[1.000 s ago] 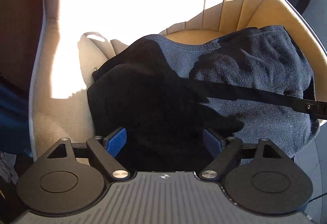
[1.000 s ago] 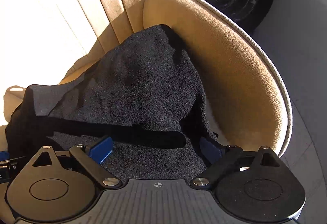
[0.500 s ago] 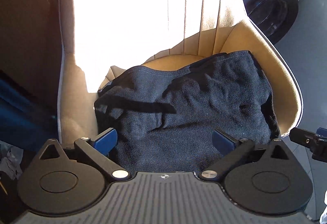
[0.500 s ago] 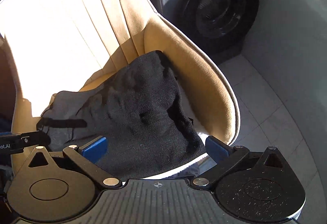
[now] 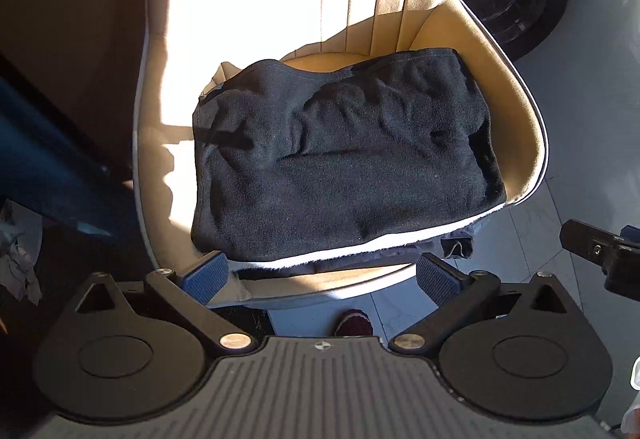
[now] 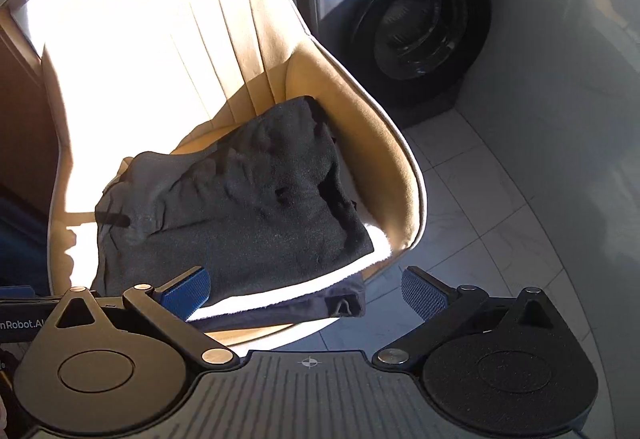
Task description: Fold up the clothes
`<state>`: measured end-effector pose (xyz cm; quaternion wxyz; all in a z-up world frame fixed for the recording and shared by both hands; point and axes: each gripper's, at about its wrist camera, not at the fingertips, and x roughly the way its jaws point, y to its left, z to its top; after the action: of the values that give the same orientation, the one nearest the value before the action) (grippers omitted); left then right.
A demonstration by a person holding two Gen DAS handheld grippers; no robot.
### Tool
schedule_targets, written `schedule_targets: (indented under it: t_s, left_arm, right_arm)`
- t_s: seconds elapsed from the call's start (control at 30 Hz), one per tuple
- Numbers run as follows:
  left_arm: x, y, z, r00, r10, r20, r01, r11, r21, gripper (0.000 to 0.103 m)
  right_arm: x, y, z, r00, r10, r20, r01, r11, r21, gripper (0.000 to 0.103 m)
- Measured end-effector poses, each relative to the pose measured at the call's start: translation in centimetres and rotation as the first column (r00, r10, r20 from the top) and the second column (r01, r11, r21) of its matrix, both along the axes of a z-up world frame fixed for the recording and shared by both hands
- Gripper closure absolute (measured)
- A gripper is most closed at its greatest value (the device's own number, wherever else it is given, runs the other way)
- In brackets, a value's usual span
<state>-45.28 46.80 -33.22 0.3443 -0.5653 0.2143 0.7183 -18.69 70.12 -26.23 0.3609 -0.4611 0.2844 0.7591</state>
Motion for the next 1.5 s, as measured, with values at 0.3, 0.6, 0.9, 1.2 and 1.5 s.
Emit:
schedule_targets:
  t_s: [0.3, 0.6, 0.9, 1.2, 1.5]
  left_arm:
    - [2.1, -6.0, 0.5, 0.999, -0.018, 0.045, 0.016, 0.999, 0.028, 0.001]
    - [5.3, -9.1, 2.4, 1.0, -0.001, 0.025, 0.0, 0.998, 0.055, 0.001]
    - [9.5, -10.5, 2.4, 0.995, 0.094, 0.037, -0.096, 0.994, 0.052, 0.001]
    - [14.6, -10.3, 2.3, 0.993, 0.114, 0.012, -0.115, 0.992, 0.06, 0.001]
    - [16.8, -9.9, 2.3, 0.992, 0.127, 0.016, -0.127, 0.99, 0.067, 0.001]
  right_arm:
    - [1.4, -8.8, 1.7, 0.992, -0.03, 0.121, 0.019, 0.996, 0.092, 0.001]
    - [4.6, -12.8, 3.5, 0.993, -0.047, 0.111, 0.034, 0.992, 0.119, 0.001]
    - [6.9, -13.9, 4.0, 0.993, 0.068, 0.093, -0.082, 0.985, 0.154, 0.001]
    - [11.4, -13.4, 3.3, 0.989, 0.094, 0.111, -0.109, 0.984, 0.139, 0.001]
    - [13.1, -12.8, 3.3, 0.986, 0.121, 0.119, -0.139, 0.976, 0.166, 0.001]
